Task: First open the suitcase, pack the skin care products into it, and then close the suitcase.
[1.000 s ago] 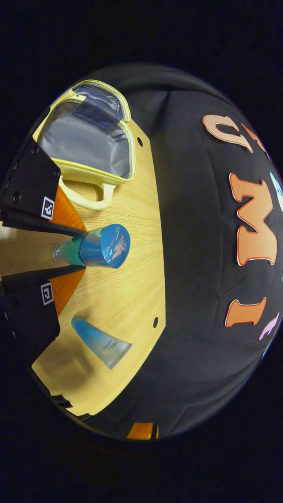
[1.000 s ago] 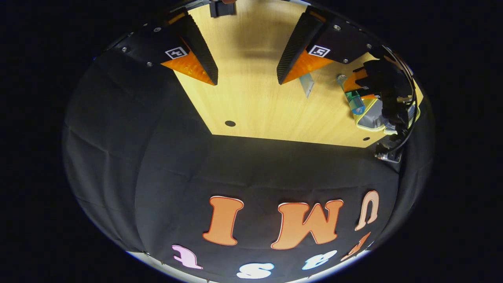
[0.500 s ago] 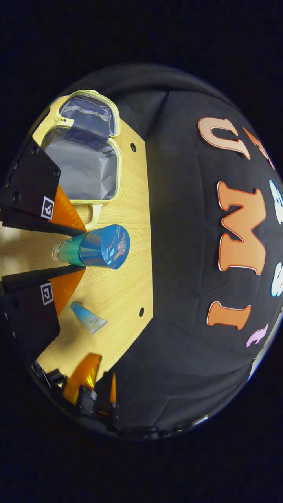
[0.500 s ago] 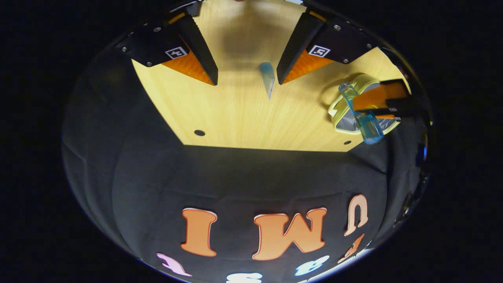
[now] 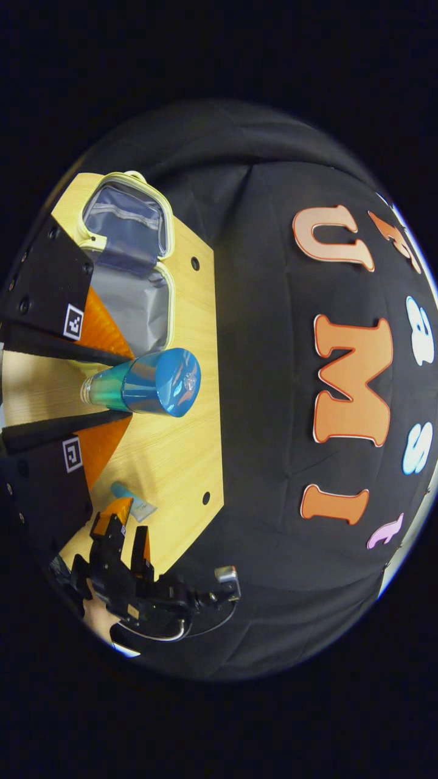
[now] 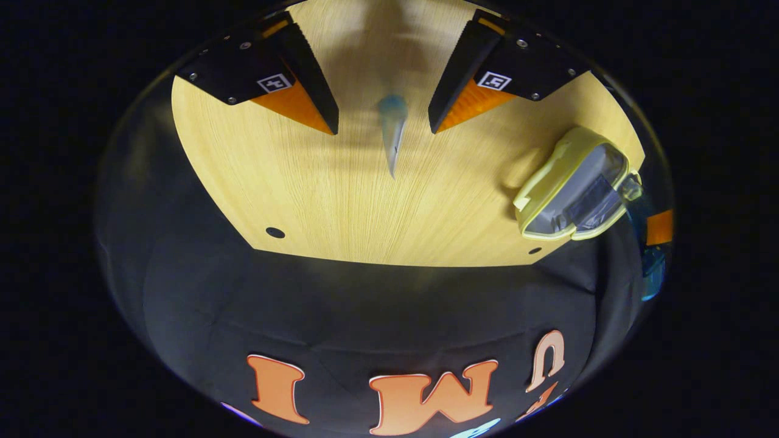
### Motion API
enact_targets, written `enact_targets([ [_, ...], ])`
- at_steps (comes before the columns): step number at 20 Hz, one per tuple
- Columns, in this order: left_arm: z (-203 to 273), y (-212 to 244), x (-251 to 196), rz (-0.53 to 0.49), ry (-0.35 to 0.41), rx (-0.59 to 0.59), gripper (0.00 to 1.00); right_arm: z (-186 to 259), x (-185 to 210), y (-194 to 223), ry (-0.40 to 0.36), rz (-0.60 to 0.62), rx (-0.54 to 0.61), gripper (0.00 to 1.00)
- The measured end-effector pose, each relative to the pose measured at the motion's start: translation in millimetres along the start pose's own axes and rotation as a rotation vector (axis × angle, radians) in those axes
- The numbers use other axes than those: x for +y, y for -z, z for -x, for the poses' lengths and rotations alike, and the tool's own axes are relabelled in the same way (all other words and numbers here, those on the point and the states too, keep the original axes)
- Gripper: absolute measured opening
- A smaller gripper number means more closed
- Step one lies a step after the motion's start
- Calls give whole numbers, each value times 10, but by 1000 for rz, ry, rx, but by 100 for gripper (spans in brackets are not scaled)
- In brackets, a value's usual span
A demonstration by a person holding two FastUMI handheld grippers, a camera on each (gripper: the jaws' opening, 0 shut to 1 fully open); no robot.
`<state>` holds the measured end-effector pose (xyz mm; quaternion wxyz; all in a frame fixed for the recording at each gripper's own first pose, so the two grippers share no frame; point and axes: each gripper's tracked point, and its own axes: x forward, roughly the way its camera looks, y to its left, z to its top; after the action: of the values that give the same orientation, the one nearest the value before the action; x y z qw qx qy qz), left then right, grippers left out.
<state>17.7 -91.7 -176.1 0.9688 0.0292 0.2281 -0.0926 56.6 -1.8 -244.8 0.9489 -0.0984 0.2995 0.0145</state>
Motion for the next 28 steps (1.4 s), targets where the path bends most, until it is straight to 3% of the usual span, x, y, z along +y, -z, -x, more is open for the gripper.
enact_targets([
  [1,28,-14,23,5,-2,-2,45,-68,-11,29,-1,13,10,88],
  [6,124,-22,179,-2,-30,4,43,-256,136,338,-46,-16,108,72],
  [8,120,-34,236,-17,-19,6,43,-284,115,308,-19,8,89,59],
  [9,123,-50,274,-18,-17,5,43,-278,102,292,-15,13,83,46],
  [10,108,-60,313,-12,-16,1,43,-265,115,293,-21,16,92,41],
  [13,84,-81,394,29,-5,2,43,-235,110,284,-17,8,111,44],
  [14,67,-75,408,37,4,6,43,-205,97,231,-15,1,108,33],
  [22,80,34,775,54,129,159,43,459,432,-379,-84,-27,51,36],
  [28,-46,239,1199,-55,223,388,43,801,980,-676,-138,-92,24,36],
])
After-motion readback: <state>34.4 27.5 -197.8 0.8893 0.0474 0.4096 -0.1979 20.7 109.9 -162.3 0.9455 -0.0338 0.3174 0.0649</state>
